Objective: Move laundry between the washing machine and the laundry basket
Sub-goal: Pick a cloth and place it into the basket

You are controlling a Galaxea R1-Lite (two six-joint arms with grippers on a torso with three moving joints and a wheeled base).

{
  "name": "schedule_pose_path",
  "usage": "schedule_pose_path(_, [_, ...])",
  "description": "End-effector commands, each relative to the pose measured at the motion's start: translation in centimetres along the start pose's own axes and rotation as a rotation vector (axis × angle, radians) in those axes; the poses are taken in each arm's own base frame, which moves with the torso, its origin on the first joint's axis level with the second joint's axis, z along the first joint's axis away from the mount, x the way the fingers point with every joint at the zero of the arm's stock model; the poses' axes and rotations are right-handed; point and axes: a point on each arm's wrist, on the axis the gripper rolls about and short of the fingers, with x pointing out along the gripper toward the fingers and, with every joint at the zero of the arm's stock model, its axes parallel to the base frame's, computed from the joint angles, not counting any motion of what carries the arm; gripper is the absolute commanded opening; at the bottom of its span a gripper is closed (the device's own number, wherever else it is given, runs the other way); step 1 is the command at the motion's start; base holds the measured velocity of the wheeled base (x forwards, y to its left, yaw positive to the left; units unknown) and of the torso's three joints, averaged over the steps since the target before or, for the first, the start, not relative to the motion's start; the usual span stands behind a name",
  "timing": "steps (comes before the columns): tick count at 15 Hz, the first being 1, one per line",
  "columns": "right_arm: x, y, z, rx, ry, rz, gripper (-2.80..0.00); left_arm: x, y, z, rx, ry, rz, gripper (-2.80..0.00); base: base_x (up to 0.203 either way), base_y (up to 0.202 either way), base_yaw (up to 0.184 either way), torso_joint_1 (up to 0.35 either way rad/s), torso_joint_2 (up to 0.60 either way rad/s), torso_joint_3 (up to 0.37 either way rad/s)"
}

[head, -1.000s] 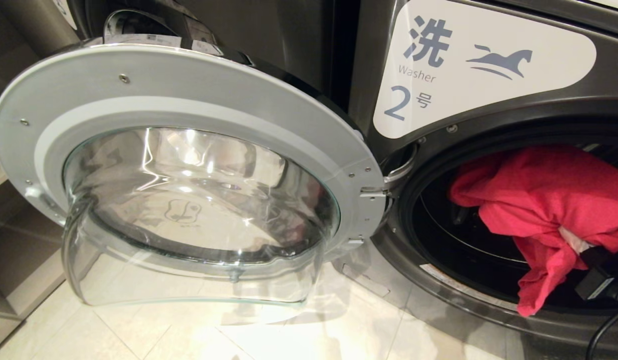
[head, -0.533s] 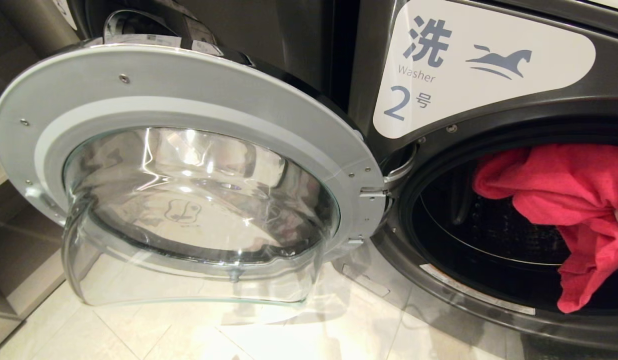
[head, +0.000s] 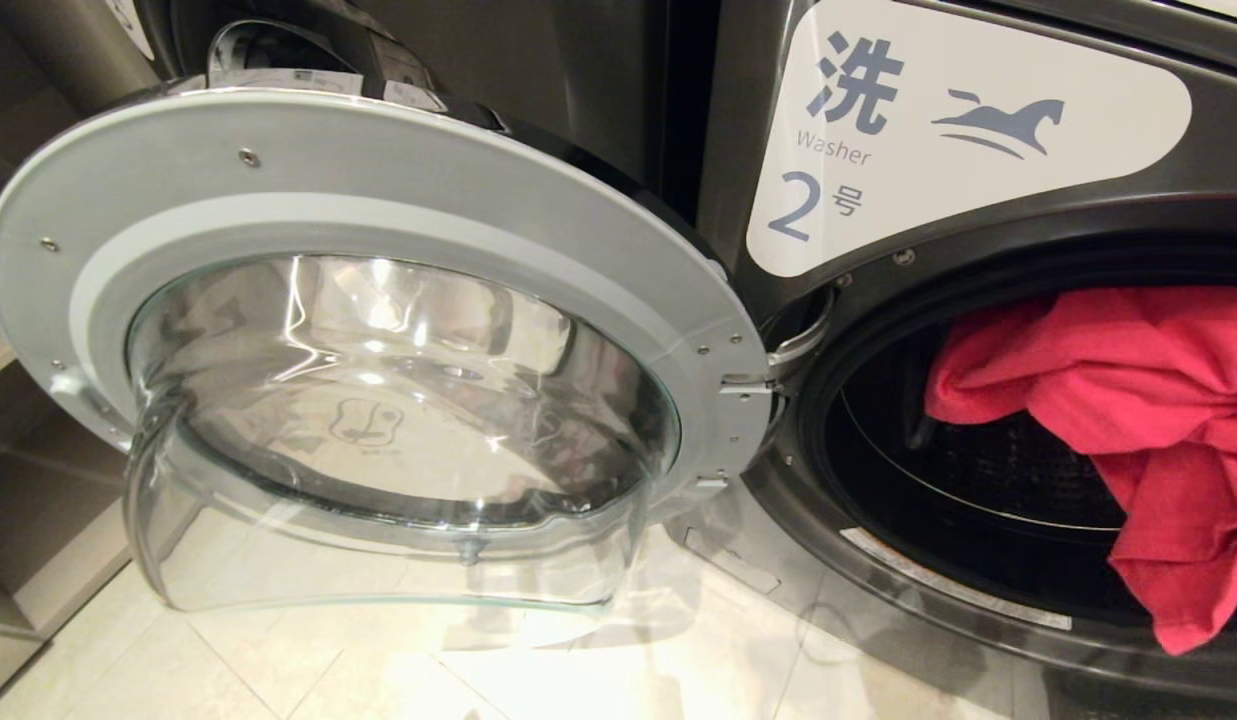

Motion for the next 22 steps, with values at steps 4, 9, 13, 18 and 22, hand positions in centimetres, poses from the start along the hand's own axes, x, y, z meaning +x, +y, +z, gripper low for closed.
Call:
schedule_pose_path(4, [0.2,0.2,-0.3,0.013,0.012,0.015,-2.8,0.2,-0.1,-1.1,0.0,0.04,-0.002,-2.8,0.0,0.0,0.0,0.0,0.0,0.0])
schedule_pose_path(9, [0.5,0.4,-1.0,0.02,0.051,0.026,-2.8,0.2,-0.1,-1.1,0.0,0.04,-0.002,-2.8,0.0,0.0,0.0,0.0,0.0,0.0])
schedule_pose_path(13, [0.5,0.4,-1.1,0.02,0.055,0.027,-2.8,0.2,-0.1,-1.1,0.0,0.04,-0.002,-2.8,0.0,0.001,-0.058,0.004,0.0,0.003])
schedule_pose_path(18, [0.7,0.5,-1.4,0.022,0.072,0.033,-2.8,0.2,-0.1,-1.1,0.0,0.04,-0.002,-2.8,0.001,0.009,-0.174,0.003,0.0,0.002])
schedule_pose_path(22, [0.8,0.5,-1.4,0.024,0.072,0.036,-2.8,0.2,-0.1,-1.1,0.0,0.04,-0.002,-2.8,0.003,0.009,-0.171,0.002,0.0,0.003])
